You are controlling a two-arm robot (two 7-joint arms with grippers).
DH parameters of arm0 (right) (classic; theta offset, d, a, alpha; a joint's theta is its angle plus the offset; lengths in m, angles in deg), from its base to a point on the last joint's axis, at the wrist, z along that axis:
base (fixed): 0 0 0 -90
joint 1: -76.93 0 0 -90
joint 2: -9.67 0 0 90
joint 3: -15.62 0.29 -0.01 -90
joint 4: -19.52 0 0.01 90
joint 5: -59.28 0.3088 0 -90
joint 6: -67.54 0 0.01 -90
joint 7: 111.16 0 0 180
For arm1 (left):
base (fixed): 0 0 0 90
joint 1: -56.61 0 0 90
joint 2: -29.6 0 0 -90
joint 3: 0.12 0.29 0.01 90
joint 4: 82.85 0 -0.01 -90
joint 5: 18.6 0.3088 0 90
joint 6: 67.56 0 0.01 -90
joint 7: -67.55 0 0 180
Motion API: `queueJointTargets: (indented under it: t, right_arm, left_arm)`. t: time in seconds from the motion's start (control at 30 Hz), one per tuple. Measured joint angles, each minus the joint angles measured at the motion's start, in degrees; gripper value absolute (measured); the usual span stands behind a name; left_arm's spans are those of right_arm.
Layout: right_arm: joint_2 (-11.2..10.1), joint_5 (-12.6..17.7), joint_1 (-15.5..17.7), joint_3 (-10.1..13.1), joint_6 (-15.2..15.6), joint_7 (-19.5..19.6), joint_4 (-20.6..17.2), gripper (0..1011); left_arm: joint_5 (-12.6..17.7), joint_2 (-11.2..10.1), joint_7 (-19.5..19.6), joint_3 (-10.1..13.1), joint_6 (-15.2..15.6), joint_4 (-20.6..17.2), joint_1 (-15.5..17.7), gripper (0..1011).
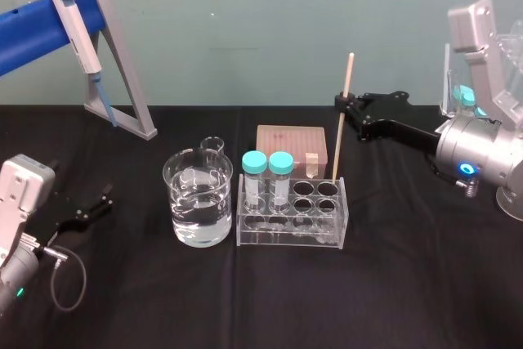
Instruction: Hold the thermometer with one hand and immerse one end into the beaker, then reinsert it into the test tube rack.
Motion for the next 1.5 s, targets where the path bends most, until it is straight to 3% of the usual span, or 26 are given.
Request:
queueJointTargets:
  t: [0.23, 0.73, 1.5]
  right_arm:
    - [1.08, -2.26, -1.89, -2.06, -2.22, -2.04, 3.64, 52]
    - [3.89, -4.70, -3.99, -4.43, -3.04, -4.31, 9.47, 52]
    - [5.74, -5.18, -3.29, -3.98, -2.84, -4.76, 13.87, 52]
  left_arm:
    - [0.00, 0.00, 0.00, 0.00, 0.00, 0.00, 0.00, 1004]
    - [0.00, 0.00, 0.00, 0.00, 0.00, 0.00, 0.00, 1004]
    - [0.00, 0.00, 0.00, 0.00, 0.00, 0.00, 0.00, 1004]
